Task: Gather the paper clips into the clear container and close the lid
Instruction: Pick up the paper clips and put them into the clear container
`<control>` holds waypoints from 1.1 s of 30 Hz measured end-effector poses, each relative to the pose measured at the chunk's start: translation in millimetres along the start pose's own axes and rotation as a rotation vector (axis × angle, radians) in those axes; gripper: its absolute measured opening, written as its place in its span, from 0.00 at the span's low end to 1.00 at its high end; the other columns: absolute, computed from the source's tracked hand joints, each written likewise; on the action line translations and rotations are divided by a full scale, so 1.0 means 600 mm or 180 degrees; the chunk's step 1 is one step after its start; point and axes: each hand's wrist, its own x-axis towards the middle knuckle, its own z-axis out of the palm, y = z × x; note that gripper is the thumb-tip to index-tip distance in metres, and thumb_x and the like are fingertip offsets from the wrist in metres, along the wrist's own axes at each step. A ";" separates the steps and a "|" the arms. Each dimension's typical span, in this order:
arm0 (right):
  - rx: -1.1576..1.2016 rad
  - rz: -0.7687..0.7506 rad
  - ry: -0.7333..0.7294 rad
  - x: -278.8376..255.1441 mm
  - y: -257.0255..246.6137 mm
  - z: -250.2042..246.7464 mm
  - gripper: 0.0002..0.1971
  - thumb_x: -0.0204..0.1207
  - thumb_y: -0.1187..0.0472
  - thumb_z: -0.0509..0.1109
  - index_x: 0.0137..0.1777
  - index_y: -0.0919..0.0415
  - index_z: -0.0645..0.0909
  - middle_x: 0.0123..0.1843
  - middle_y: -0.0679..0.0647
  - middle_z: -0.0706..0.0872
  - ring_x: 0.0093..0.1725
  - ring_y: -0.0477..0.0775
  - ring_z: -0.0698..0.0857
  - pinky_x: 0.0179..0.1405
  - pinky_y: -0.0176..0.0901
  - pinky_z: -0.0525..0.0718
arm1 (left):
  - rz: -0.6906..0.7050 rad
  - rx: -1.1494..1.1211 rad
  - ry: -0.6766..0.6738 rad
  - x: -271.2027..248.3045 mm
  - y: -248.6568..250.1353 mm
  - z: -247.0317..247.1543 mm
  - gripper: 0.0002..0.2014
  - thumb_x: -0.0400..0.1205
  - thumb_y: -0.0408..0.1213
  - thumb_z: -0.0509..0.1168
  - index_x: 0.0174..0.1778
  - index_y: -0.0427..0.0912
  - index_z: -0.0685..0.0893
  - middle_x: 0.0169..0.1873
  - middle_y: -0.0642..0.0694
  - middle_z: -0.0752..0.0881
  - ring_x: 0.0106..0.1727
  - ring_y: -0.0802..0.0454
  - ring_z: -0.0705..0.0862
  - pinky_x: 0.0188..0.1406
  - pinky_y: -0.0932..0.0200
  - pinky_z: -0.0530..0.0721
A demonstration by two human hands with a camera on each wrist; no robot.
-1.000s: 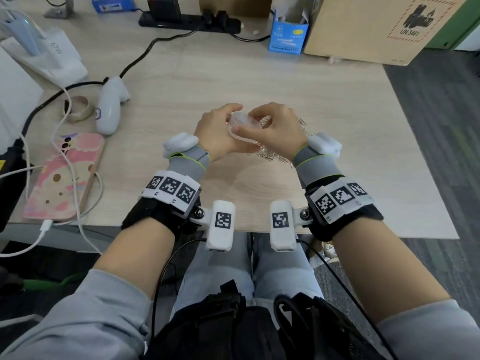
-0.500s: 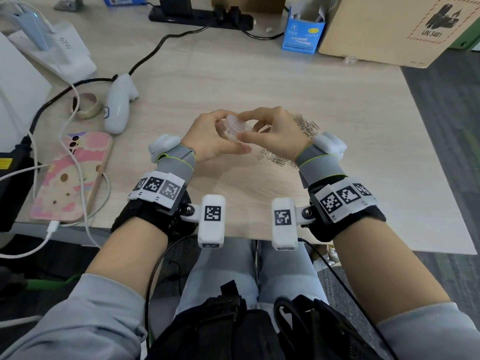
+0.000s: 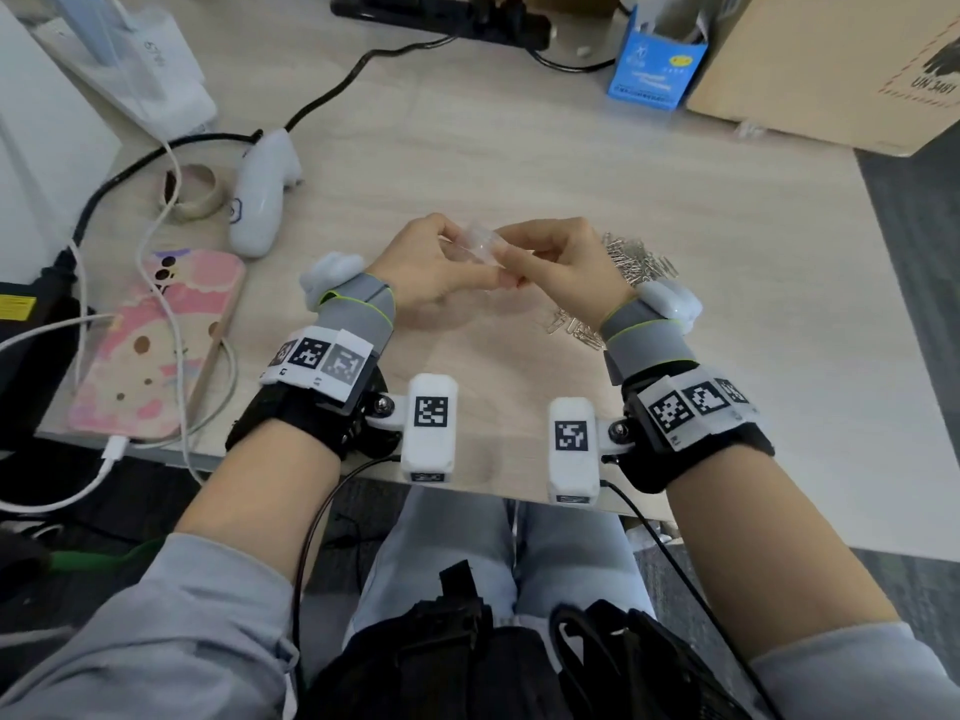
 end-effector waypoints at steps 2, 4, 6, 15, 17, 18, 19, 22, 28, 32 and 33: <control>0.0279 0.0266 0.0016 0.002 -0.004 -0.002 0.12 0.74 0.63 0.72 0.56 0.67 0.84 0.46 0.61 0.91 0.37 0.54 0.83 0.37 0.40 0.83 | 0.0046 -0.0059 -0.0140 0.002 0.001 -0.004 0.34 0.47 0.57 0.78 0.46 0.49 0.77 0.39 0.50 0.85 0.38 0.54 0.83 0.33 0.58 0.79; 0.0454 0.0369 0.0034 0.007 -0.007 -0.002 0.11 0.73 0.65 0.73 0.55 0.66 0.83 0.48 0.70 0.89 0.36 0.56 0.82 0.33 0.38 0.82 | 0.0075 -0.0186 -0.0324 0.004 0.001 -0.009 0.32 0.55 0.50 0.80 0.52 0.47 0.77 0.35 0.49 0.84 0.35 0.53 0.81 0.32 0.59 0.79; 0.0623 0.0328 0.0119 0.011 -0.011 -0.005 0.09 0.71 0.65 0.74 0.51 0.63 0.83 0.44 0.66 0.88 0.30 0.53 0.80 0.30 0.38 0.82 | 0.0088 -0.0371 -0.0429 0.006 -0.001 -0.013 0.26 0.64 0.40 0.78 0.56 0.47 0.77 0.32 0.49 0.83 0.30 0.56 0.79 0.30 0.64 0.78; 0.0596 0.1077 0.0633 0.049 0.003 -0.006 0.14 0.81 0.60 0.61 0.41 0.68 0.81 0.32 0.63 0.83 0.20 0.51 0.85 0.27 0.42 0.88 | 0.0318 -0.0314 -0.0279 0.011 -0.016 -0.019 0.22 0.66 0.30 0.77 0.43 0.50 0.71 0.41 0.56 0.86 0.32 0.67 0.84 0.27 0.69 0.79; 0.0460 0.1163 0.0765 0.052 0.012 -0.007 0.14 0.79 0.63 0.62 0.33 0.65 0.80 0.31 0.64 0.85 0.27 0.58 0.89 0.39 0.52 0.91 | 0.0389 -0.0258 -0.0253 0.012 -0.017 -0.017 0.21 0.65 0.31 0.78 0.41 0.52 0.73 0.44 0.55 0.86 0.37 0.70 0.84 0.34 0.75 0.79; 0.0339 0.1192 0.0835 0.053 0.016 -0.007 0.13 0.77 0.63 0.64 0.30 0.63 0.80 0.31 0.64 0.86 0.32 0.63 0.90 0.44 0.57 0.90 | 0.0415 -0.0187 -0.0250 0.012 -0.018 -0.016 0.21 0.63 0.34 0.80 0.41 0.53 0.74 0.47 0.53 0.86 0.42 0.68 0.83 0.40 0.77 0.78; 0.0200 0.1194 0.0912 0.053 0.019 -0.006 0.13 0.74 0.63 0.65 0.28 0.61 0.80 0.33 0.65 0.88 0.36 0.66 0.90 0.48 0.61 0.89 | 0.0476 -0.0121 -0.0251 0.011 -0.018 -0.014 0.23 0.60 0.40 0.81 0.42 0.55 0.75 0.49 0.52 0.85 0.47 0.63 0.82 0.47 0.75 0.77; -0.0091 0.1106 0.1155 0.053 0.019 -0.005 0.11 0.68 0.64 0.68 0.25 0.54 0.81 0.36 0.63 0.90 0.41 0.64 0.90 0.50 0.62 0.88 | 0.0609 0.0095 -0.0163 0.014 -0.021 -0.010 0.30 0.49 0.54 0.78 0.47 0.55 0.79 0.54 0.51 0.81 0.53 0.55 0.79 0.57 0.64 0.75; 0.0171 0.0975 0.1379 0.041 0.017 -0.016 0.13 0.69 0.68 0.68 0.28 0.50 0.81 0.28 0.52 0.84 0.38 0.59 0.88 0.53 0.61 0.88 | 0.0671 0.0374 -0.0167 0.010 -0.018 0.003 0.32 0.52 0.46 0.81 0.53 0.56 0.80 0.53 0.51 0.78 0.50 0.55 0.77 0.46 0.80 0.73; 0.0225 0.0887 0.1470 0.024 0.015 -0.030 0.12 0.69 0.69 0.65 0.29 0.53 0.82 0.29 0.51 0.85 0.38 0.58 0.89 0.53 0.58 0.88 | 0.0773 0.0452 -0.0105 0.003 -0.017 0.014 0.35 0.47 0.53 0.73 0.53 0.55 0.80 0.53 0.48 0.81 0.50 0.52 0.79 0.51 0.66 0.77; 0.0254 0.0857 0.1535 0.016 0.015 -0.037 0.12 0.69 0.69 0.65 0.30 0.53 0.83 0.30 0.51 0.85 0.38 0.57 0.89 0.53 0.57 0.88 | 0.0784 0.0473 -0.0085 0.001 -0.016 0.018 0.35 0.46 0.53 0.72 0.53 0.56 0.80 0.54 0.47 0.81 0.50 0.52 0.78 0.50 0.66 0.76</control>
